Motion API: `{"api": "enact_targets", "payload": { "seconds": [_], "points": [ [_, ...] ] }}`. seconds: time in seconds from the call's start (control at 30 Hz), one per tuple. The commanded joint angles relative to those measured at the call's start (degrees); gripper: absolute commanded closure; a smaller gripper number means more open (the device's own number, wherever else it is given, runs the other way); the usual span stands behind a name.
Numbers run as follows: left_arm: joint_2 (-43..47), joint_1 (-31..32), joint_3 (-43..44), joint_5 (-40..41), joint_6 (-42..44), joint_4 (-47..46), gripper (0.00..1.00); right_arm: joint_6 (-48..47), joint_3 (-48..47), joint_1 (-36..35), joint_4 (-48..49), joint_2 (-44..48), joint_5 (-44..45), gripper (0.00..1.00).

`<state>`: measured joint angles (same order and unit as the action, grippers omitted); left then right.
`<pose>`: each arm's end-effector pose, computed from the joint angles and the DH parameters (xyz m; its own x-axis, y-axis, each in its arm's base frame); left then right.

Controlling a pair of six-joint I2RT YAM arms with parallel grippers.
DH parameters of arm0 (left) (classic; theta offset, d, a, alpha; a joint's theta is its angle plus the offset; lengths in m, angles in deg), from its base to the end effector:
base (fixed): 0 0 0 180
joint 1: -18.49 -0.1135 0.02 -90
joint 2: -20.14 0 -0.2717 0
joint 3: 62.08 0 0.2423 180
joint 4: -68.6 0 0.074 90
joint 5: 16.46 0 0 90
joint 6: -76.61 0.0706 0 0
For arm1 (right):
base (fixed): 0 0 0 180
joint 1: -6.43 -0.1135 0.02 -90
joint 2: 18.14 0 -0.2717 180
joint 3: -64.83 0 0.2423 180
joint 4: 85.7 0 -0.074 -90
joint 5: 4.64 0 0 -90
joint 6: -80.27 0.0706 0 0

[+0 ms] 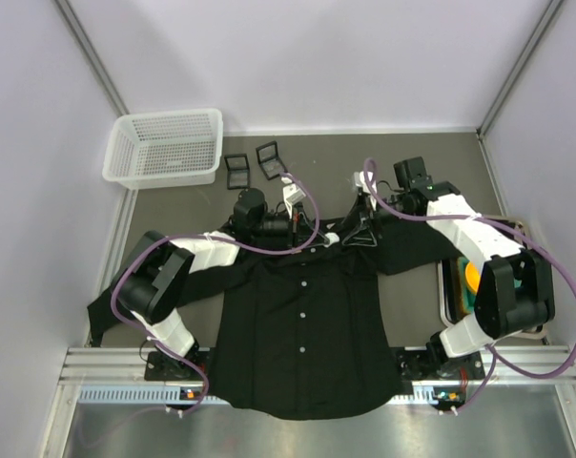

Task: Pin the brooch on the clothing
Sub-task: Pin the brooch to the clothes.

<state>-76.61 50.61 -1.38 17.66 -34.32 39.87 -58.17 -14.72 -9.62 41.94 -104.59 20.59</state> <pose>0.2743 -0.2412 0.2263 -0.4558 0.0495 -0.8887 0.8896 0.0601 -0.4528 0.2677 0.1435 0.2661 -0.1273 -0.3685 -0.9209 -0.9910 0.0091 0.1333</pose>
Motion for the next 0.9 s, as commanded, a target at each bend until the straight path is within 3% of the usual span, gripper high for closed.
{"api": "enact_targets", "payload": {
  "seconds": [0.0,0.87],
  "points": [
    [2.3,-0.1,-0.1,-2.9,0.9,-5.0,1.00,-6.5,0.1,-1.5,0.3,0.3,-1.6,0.48],
    [1.0,0.1,0.7,-3.4,-0.9,-7.6,1.00,-6.5,-0.2,-5.7,0.4,-2.5,-2.8,0.75]
  ]
}}
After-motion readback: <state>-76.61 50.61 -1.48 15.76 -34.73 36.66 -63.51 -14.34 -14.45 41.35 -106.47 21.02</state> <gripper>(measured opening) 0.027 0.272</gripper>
